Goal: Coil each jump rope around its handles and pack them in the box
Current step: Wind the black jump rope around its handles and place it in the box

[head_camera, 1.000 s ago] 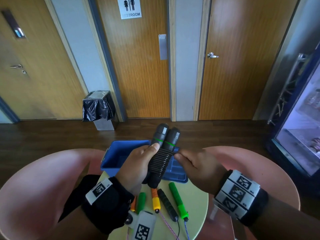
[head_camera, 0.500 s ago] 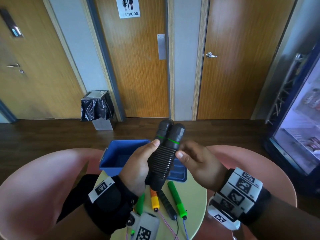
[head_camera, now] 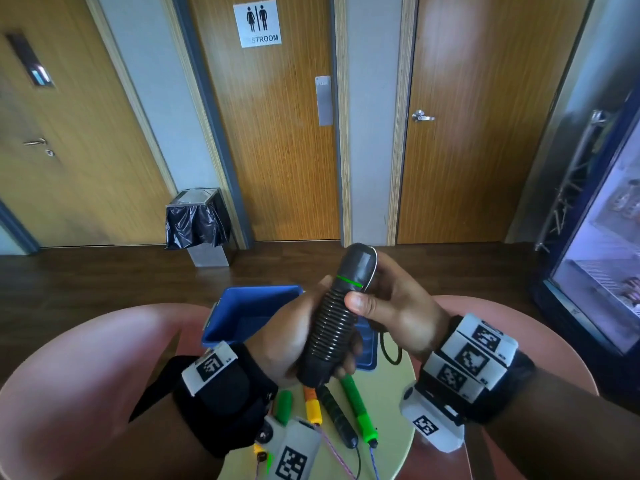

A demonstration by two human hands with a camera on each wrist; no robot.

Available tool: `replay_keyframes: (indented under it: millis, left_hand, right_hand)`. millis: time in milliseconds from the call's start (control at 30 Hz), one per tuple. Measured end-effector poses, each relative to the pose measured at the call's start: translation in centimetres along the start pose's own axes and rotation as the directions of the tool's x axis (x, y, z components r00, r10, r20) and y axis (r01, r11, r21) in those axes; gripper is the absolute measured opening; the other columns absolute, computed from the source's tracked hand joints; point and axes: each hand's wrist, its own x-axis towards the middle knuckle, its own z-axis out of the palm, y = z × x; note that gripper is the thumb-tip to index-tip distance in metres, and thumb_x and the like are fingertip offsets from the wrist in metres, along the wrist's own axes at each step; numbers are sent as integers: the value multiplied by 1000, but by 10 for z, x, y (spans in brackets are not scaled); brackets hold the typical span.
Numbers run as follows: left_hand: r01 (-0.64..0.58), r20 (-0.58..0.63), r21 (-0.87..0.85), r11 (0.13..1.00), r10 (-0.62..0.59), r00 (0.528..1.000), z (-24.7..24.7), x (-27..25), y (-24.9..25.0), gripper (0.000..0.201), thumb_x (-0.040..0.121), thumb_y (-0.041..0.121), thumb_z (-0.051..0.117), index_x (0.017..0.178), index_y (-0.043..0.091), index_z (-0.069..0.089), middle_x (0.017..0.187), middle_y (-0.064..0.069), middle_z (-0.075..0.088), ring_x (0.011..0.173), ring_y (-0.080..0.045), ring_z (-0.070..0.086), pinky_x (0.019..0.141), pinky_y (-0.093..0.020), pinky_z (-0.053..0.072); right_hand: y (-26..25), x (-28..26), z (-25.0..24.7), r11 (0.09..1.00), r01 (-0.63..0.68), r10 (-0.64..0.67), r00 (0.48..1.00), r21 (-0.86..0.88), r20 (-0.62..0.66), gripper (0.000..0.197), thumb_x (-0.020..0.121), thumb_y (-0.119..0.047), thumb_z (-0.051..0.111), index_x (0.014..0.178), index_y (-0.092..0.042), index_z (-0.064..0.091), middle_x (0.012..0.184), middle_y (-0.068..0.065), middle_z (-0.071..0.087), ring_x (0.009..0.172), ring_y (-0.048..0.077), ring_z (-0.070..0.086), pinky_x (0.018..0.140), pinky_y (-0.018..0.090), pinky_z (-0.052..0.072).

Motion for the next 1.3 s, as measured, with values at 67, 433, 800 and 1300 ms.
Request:
replay_keyframes:
  millis: [67,433,800,1300]
  left_hand:
    - [-77,-189,82,994,92,978,-1,9,0,62,101,53,34,97,0,66,73,-25,61,58,-32,62,55,-33,52]
    - [-185,-433,157,970,236,870,-5,25,-24,83,65,77,59,114,10,58,87,-24,67,65,-35,64,64,-43,52]
    - [-207,-193,-7,978,202,960,-5,7,-20,64,87,51,55,127,1,51,92,-24,61,63,-32,62,55,-34,53]
    - [-204,-199,-198,959,165,966,-3,0,-7,57,87,41,53,119,-5,62,89,-19,65,65,-28,61,57,-34,49]
  right_hand:
    - [9,3,0,997,-14,5,992,-74,-125,83,56,-54,90,120,-16,52,102,4,71,100,20,68,87,40,55]
    - [8,9,0,883,-225,157,969,-412,-193,45,86,-41,71,123,-28,51,99,-19,61,88,-13,58,70,7,42]
    - [-5,3,-18,850,-248,257,965,-465,-44,44,92,-30,68,126,-43,42,84,2,70,54,8,58,49,21,45]
    - [-7,1,-6,917,-203,203,979,-343,-38,26,96,-25,62,119,-22,51,77,14,69,78,22,65,81,26,50]
